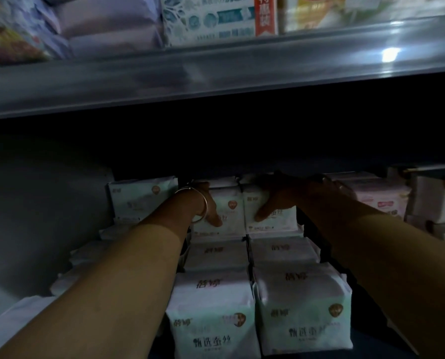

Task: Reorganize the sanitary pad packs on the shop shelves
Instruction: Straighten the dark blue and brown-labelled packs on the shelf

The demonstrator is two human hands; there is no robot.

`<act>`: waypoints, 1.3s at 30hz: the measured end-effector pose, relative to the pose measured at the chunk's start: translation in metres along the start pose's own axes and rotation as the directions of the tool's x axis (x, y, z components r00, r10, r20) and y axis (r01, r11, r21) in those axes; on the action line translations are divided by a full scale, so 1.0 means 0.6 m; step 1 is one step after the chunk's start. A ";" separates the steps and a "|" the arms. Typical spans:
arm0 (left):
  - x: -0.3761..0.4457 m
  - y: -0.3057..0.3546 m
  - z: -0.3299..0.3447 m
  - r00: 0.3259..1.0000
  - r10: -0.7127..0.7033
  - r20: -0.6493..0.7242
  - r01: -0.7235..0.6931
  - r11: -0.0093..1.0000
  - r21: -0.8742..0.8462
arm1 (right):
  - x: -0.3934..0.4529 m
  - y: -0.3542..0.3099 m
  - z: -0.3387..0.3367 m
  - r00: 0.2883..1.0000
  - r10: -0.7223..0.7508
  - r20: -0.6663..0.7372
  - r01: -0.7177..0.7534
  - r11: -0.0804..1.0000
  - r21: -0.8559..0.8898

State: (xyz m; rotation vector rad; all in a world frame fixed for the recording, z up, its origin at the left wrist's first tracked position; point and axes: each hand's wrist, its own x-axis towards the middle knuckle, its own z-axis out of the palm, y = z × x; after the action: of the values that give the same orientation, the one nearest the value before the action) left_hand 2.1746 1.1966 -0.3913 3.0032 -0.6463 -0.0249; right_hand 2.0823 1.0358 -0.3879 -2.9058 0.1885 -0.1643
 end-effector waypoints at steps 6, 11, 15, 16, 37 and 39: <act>-0.007 0.000 0.005 1.000 0.001 -0.010 0.000 1.000 0.026 | 0.022 0.003 0.013 0.999 0.020 -0.032 -0.022 0.999 -0.047; -0.034 0.006 0.009 0.989 0.071 -0.129 -0.051 0.988 0.149 | 0.009 -0.013 0.021 0.990 0.029 -0.136 -0.059 0.973 -0.224; -0.072 0.007 0.009 0.980 0.098 -0.174 -0.077 0.989 0.123 | -0.028 -0.040 0.026 0.984 -0.021 -0.175 -0.025 0.966 -0.258; -0.085 0.003 0.008 0.978 0.104 -0.183 -0.087 0.991 0.099 | -0.040 -0.049 0.029 0.985 -0.028 -0.173 -0.017 0.967 -0.254; -0.374 -0.262 0.038 0.975 -0.223 -0.003 0.223 0.972 0.069 | -0.251 -0.333 0.132 0.959 -0.237 0.156 0.248 0.967 -0.056; -0.367 -0.276 0.045 0.974 -0.226 0.031 0.222 0.969 0.109 | -0.230 -0.347 0.143 0.961 -0.216 0.175 0.229 0.971 -0.063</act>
State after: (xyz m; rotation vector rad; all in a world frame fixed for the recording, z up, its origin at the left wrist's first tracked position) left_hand 2.0411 1.4361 -0.4300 3.1697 -0.3165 -0.0696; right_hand 1.9808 1.2746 -0.4364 -2.9979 -0.1653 0.0529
